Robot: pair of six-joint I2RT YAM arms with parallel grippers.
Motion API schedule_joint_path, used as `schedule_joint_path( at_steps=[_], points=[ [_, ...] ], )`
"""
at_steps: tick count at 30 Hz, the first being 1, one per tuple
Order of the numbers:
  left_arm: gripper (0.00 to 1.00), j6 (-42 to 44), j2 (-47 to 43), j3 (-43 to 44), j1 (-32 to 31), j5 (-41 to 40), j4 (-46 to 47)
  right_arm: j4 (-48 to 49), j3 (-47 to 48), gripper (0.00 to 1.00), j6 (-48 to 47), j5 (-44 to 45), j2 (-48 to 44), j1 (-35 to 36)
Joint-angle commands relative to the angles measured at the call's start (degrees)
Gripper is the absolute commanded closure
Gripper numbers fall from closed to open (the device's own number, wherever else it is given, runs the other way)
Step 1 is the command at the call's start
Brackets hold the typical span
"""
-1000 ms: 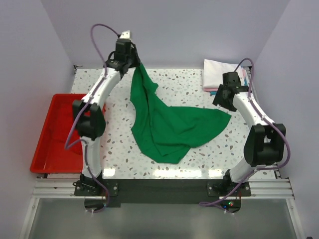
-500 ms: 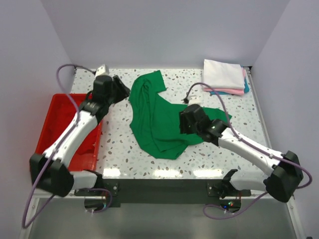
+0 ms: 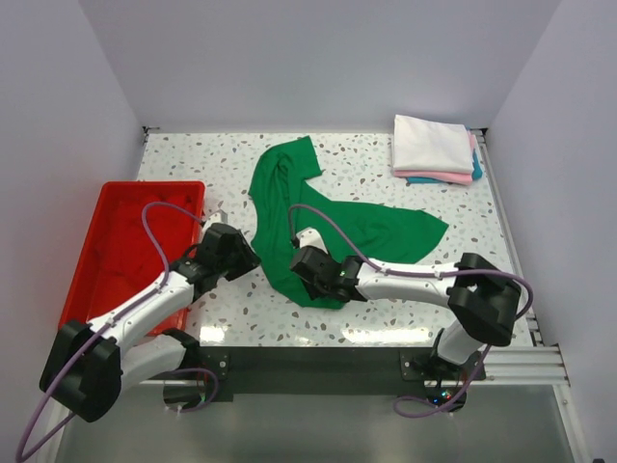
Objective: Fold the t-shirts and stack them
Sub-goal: Flatten the tshirt out
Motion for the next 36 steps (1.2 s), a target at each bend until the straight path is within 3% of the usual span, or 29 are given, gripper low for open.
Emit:
schedule_joint_path(
  at_steps=[1, 11, 18, 25, 30, 35, 36],
  points=[
    [0.51, -2.34, 0.26, -1.86, -0.44, 4.27, 8.27, 4.24, 3.22, 0.54, 1.98, 2.84, 1.31, 1.18],
    [0.51, -4.27, 4.66, -3.28, -3.42, 6.04, 9.7, 6.09, 4.02, 0.54, 3.65, 1.79, 6.05, 2.94],
    [0.5, -11.03, 5.19, -3.28, -9.04, -1.34, 4.25, 6.0, 4.19, 0.6, 4.71, 3.28, 7.99, 3.03],
    [0.49, -14.11, 8.53, -2.14, -11.6, -3.01, 6.44, 5.92, 3.67, 0.87, 5.94, 4.51, 6.68, 3.03],
    [0.51, -15.26, 11.6, -1.43, -12.04, -3.89, 7.23, 5.12, 3.31, 0.94, 6.11, 5.3, 5.27, 3.03],
    [0.64, -15.35, 13.54, -1.26, -12.3, -3.36, 9.0, 3.64, 3.49, 0.96, 6.29, 5.74, 2.81, 2.94],
    [0.71, -15.26, 14.06, -1.08, -12.31, -3.28, 8.82, 3.28, 3.66, 0.96, 6.2, 5.92, 1.5, 2.85]
  ],
)
